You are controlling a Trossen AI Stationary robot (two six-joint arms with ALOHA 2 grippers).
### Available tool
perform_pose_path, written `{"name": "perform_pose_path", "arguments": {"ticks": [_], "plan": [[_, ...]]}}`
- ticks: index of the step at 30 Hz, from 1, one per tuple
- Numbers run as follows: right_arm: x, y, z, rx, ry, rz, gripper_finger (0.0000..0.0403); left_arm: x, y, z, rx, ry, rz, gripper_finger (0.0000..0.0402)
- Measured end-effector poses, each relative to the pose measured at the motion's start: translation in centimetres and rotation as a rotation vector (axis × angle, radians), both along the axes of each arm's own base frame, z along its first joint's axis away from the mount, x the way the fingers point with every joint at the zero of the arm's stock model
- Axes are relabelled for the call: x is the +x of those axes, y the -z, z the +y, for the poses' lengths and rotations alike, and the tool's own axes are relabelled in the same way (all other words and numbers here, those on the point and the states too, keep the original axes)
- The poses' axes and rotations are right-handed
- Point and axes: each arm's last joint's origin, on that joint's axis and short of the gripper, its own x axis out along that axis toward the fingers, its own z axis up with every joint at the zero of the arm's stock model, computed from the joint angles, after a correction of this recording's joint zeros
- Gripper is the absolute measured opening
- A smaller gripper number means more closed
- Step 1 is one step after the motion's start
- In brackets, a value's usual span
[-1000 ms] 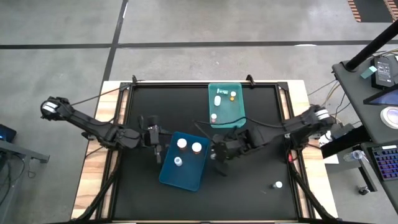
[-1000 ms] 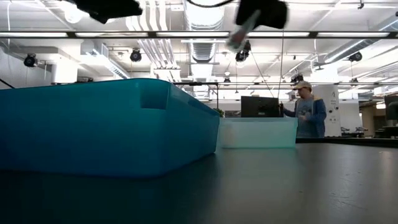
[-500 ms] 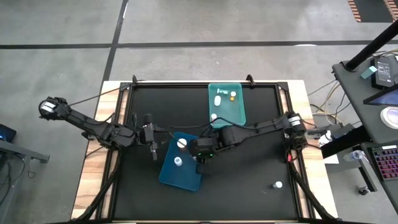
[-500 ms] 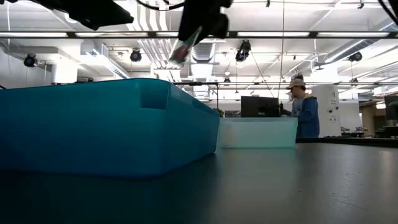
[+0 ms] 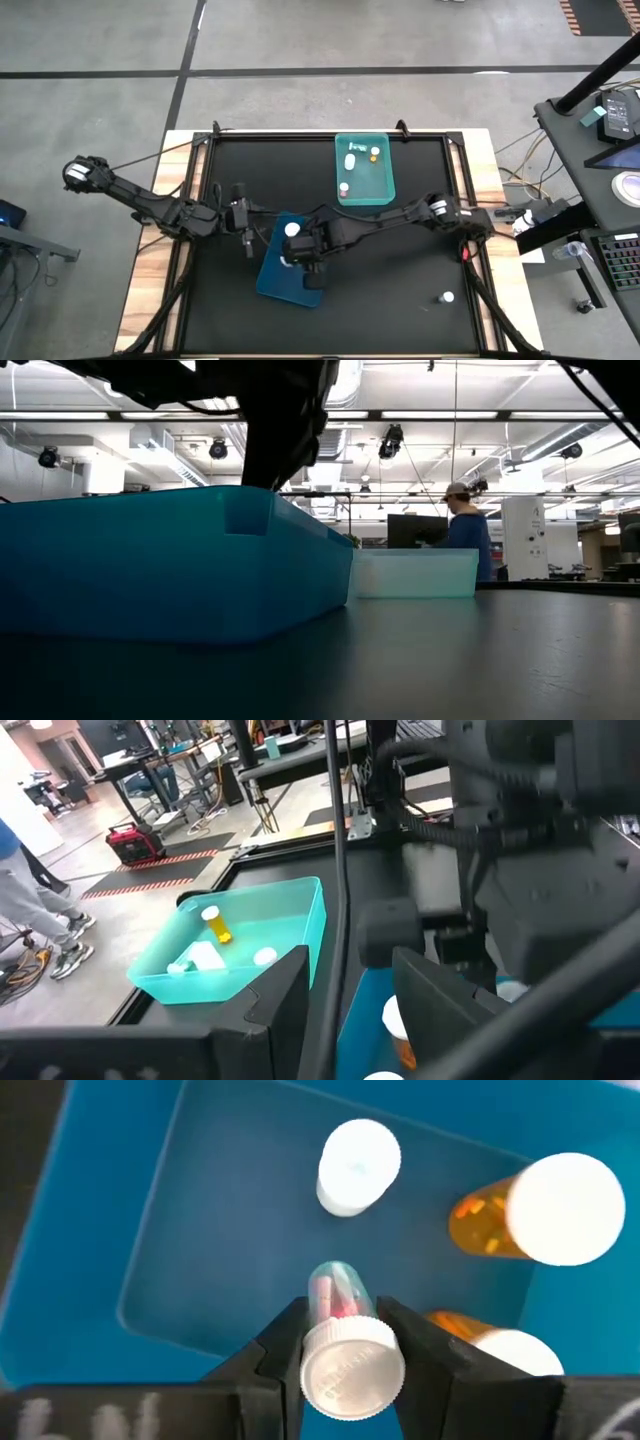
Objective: Pick and place medicine bottles into bin by pill shape (circle, oval)
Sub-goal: Put the green capsule bottle into the blue bin
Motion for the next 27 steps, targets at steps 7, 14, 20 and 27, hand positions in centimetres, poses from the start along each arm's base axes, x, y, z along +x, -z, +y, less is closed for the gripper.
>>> {"name": "perform_pose_path", "arguments": {"ticks": [7, 14, 20, 27], "plan": [[0.6, 2.6, -0.2, -0.027, -0.023, 0.075, 0.0102, 0.0, 0.0, 0.0, 0.001, 0.001, 0.001, 0.0130], [0.5, 3.3, -0.3, -0.036, -0.027, 0.106, 0.0102, 0.0, 0.0, 0.0, 0.001, 0.001, 0.000, 0.0130], [0.6, 3.8, -0.3, -0.040, -0.037, 0.109, 0.0102, 0.0, 0.0, 0.0, 0.001, 0.001, 0.000, 0.0130], [0.7, 4.8, -0.3, -0.043, -0.032, 0.139, 0.0128, 0.0, 0.0, 0.0, -0.001, 0.001, -0.002, 0.0130]]}}
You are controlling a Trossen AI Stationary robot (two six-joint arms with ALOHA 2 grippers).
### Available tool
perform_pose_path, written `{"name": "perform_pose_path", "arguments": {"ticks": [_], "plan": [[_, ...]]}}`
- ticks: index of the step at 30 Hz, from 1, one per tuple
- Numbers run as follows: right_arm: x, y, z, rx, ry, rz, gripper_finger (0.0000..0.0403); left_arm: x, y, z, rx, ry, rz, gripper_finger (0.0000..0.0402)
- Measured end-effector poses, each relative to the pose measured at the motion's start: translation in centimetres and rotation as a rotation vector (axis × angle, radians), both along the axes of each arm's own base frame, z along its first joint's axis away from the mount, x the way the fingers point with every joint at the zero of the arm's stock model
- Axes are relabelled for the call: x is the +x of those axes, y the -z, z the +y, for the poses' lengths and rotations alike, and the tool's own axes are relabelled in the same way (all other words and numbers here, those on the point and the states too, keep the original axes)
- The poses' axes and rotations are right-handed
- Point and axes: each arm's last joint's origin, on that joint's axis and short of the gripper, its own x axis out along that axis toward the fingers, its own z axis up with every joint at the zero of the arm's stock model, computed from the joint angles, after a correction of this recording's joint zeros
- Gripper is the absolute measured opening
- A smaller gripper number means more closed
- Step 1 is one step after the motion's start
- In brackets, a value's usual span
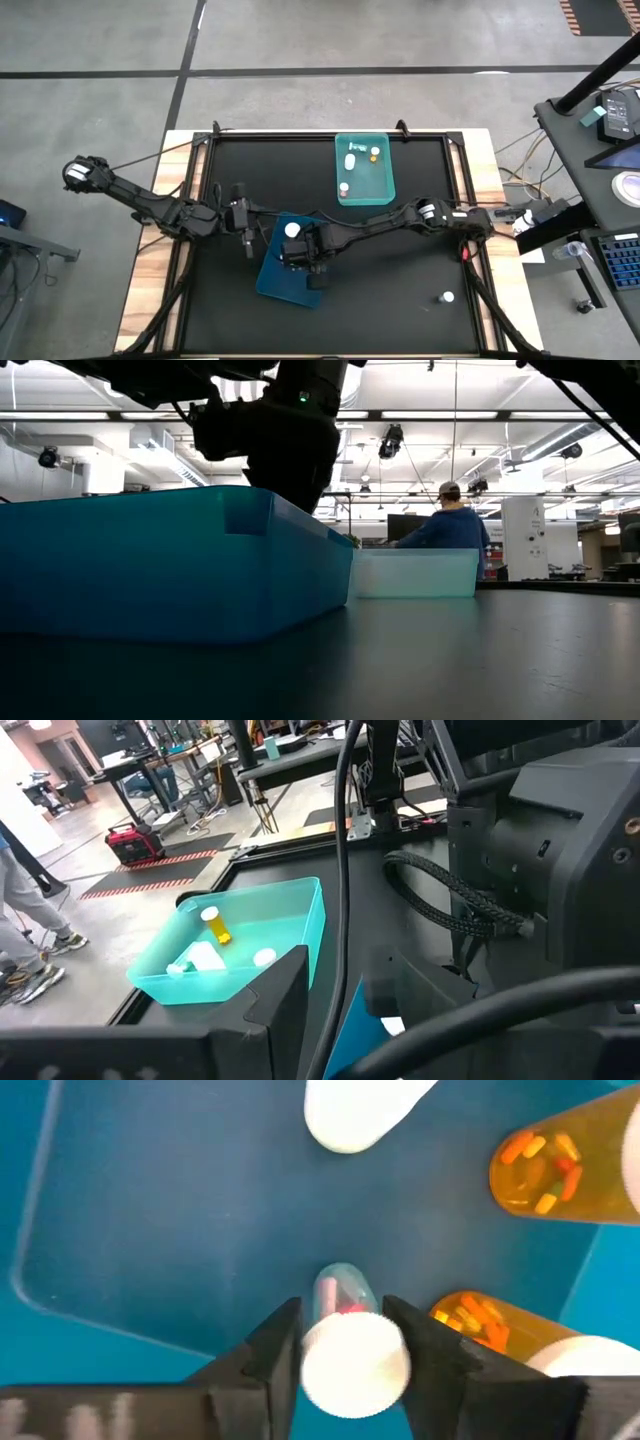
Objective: Pick and place medicine bottles into bin by pill shape (circle, oval)
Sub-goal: Put the green capsule bottle into the blue bin, then put the blue capsule bottle into the blue bin
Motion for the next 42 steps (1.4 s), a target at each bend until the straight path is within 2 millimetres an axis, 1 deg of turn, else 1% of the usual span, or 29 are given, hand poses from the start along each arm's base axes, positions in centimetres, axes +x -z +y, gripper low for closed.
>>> {"name": "perform_pose_path", "arguments": {"ticks": [7, 11, 15, 18, 22, 25, 30, 34, 39, 42], "plan": [[0.1, -0.3, 0.0, -0.002, -0.004, -0.009, 0.0183, 0.0, 0.0, 0.0, 0.000, -0.002, 0.001, 0.0130], [0.2, -1.1, 0.0, 0.003, -0.004, -0.033, 0.0198, 0.0, 0.0, 0.0, 0.000, -0.003, 0.000, 0.0130], [0.2, -2.0, 0.0, 0.004, -0.006, -0.038, 0.0203, 0.0, 0.0, 0.0, 0.001, -0.005, 0.000, 0.0130], [-0.2, -3.2, 0.0, 0.005, -0.007, -0.046, 0.0203, 0.0, 0.0, 0.0, 0.000, -0.005, 0.000, 0.0130], [-1.0, -5.3, -0.1, 0.003, -0.017, -0.068, 0.0203, 0.0, 0.0, 0.0, -0.002, -0.006, -0.001, 0.0130], [-1.6, -7.0, 0.0, -0.031, -0.033, -0.114, 0.0203, 0.0, 0.0, 0.0, -0.003, -0.006, 0.000, 0.0130], [-3.2, -10.6, 0.7, -0.127, -0.050, -0.194, 0.0203, 0.0, 0.0, 0.0, -0.004, -0.006, 0.000, 0.0130], [-5.1, -13.3, 1.2, -0.130, -0.046, -0.238, 0.0203, 0.0, 0.0, 0.0, -0.004, -0.006, 0.000, 0.0130], [-8.0, -15.6, 2.4, -0.100, -0.038, -0.273, 0.0203, 0.0, 0.0, 0.0, -0.004, -0.006, 0.000, 0.0130], [-10.1, -16.3, 3.2, -0.081, -0.002, -0.284, 0.0203, 0.0, 0.0, 0.0, -0.006, -0.006, 0.000, 0.0130]]}}
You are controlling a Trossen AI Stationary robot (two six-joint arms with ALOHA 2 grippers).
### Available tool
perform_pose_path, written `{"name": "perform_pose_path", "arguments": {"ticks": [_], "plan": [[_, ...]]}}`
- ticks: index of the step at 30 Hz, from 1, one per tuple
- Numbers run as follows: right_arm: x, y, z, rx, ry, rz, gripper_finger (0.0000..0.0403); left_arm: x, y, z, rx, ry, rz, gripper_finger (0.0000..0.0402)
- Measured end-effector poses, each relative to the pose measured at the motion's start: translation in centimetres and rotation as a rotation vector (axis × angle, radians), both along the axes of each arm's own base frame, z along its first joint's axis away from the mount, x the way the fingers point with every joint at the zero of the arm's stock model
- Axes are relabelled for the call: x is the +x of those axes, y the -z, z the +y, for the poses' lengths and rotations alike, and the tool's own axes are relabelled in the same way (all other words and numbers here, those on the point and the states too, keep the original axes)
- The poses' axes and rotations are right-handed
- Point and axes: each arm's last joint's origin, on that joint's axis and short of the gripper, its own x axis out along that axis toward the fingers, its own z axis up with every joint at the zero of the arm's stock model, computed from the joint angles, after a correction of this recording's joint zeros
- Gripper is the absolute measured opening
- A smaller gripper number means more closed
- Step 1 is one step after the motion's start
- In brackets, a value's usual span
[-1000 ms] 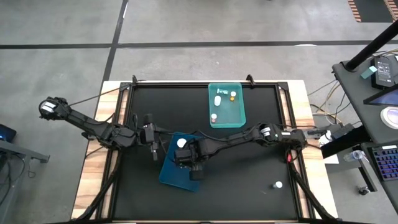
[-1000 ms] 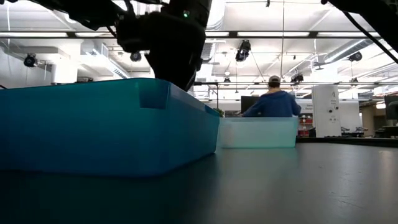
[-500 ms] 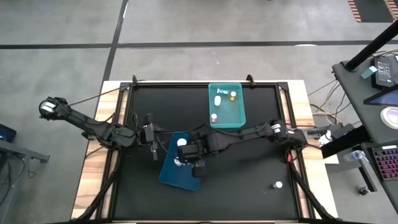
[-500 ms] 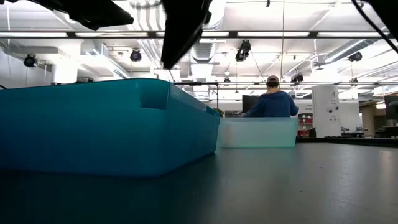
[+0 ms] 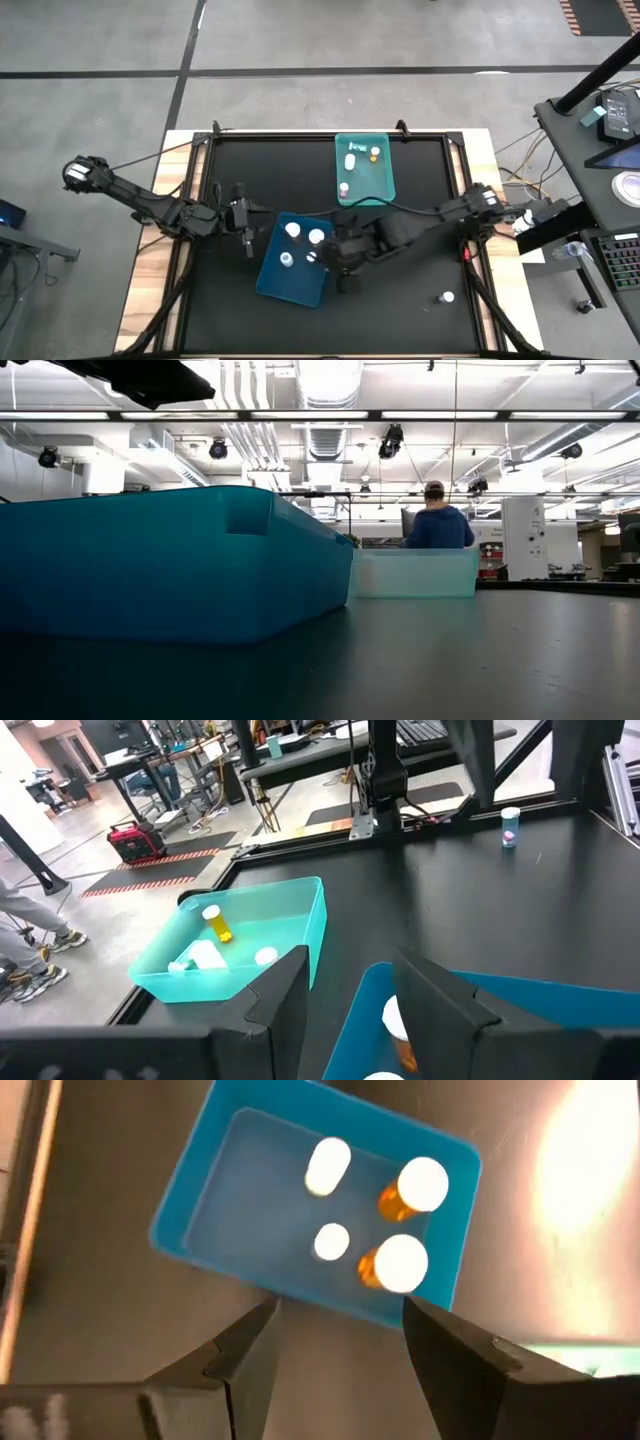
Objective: Pick and place medicine bottles into bin by pill shape (circle, oval)
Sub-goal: Put the blue capsule bottle into the blue bin
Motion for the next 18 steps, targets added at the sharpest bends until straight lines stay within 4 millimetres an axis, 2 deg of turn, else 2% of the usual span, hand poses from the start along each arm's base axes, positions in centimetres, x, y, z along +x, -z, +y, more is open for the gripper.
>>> {"name": "perform_pose_path", "arguments": {"ticks": [6, 18], "plan": [[-3.8, -0.1, 0.9, 0.090, 0.120, 0.016, 0.0203, 0.0, 0.0, 0.0, -0.001, 0.000, 0.000, 0.0130], [-12.0, 2.3, 1.6, 0.432, 0.613, 0.258, 0.0203, 0.0, 0.0, 0.0, -0.001, 0.000, 0.000, 0.0130]]}}
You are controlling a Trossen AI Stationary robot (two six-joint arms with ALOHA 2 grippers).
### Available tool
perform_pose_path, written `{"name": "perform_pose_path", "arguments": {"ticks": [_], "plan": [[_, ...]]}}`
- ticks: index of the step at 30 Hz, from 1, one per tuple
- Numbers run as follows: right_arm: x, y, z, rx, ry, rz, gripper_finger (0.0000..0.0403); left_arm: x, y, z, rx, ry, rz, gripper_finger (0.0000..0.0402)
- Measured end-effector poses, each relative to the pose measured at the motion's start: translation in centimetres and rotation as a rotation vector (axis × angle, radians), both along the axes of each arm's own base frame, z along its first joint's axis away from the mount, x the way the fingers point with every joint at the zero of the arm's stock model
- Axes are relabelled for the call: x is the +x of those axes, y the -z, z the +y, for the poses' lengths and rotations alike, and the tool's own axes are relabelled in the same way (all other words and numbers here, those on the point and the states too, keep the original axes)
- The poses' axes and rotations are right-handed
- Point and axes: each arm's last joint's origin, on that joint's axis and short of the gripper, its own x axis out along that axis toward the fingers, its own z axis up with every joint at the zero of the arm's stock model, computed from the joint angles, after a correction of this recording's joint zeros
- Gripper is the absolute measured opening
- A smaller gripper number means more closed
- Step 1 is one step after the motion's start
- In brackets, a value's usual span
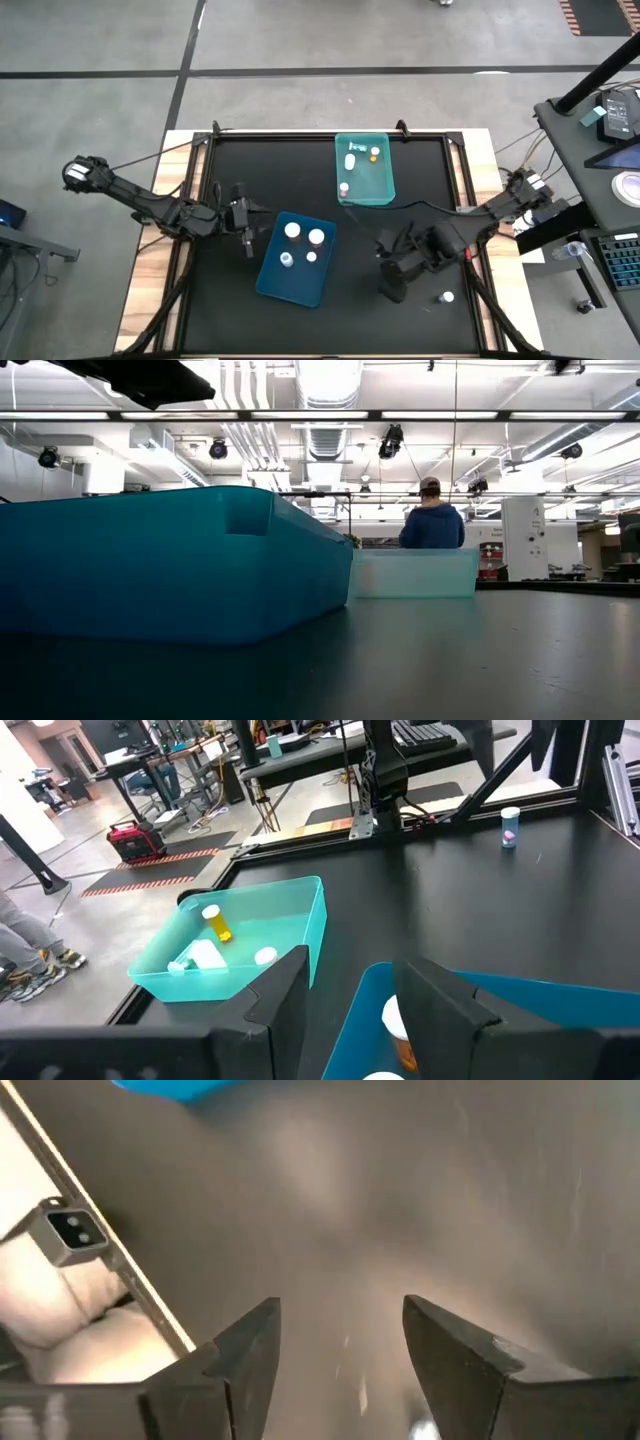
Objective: Pick and place medicine bottles into bin by pill shape (circle, oval)
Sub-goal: Put the blue capsule bottle into the blue bin
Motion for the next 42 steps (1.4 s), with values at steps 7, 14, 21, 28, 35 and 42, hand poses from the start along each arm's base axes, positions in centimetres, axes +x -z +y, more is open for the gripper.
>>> {"name": "perform_pose_path", "arguments": {"ticks": [7, 14, 21, 28, 35, 42], "plan": [[-5.4, 2.2, 1.9, 0.062, 0.230, 0.107, 0.0203, 0.0, 0.0, 0.0, 0.000, 0.000, 0.000, 0.0130], [-10.7, 5.2, 3.6, 0.054, 0.422, 0.204, 0.0203, 0.0, 0.0, 0.0, 0.000, 0.000, 0.000, 0.0130], [-13.7, 7.7, 4.5, 0.029, 0.533, 0.330, 0.0203, 0.0, 0.0, 0.0, 0.000, 0.000, 0.000, 0.0130], [-13.8, 9.4, 5.0, 0.034, 0.544, 0.338, 0.0203, 0.0, 0.0, 0.0, 0.000, 0.000, 0.000, 0.0130], [-13.7, 10.9, 5.2, -0.006, 0.550, 0.352, 0.0203, 0.0, 0.0, 0.0, 0.000, 0.000, 0.001, 0.0130], [-13.4, 11.6, 5.7, -0.005, 0.547, 0.359, 0.0203, 0.0, 0.0, 0.0, 0.000, 0.000, 0.001, 0.0130]]}}
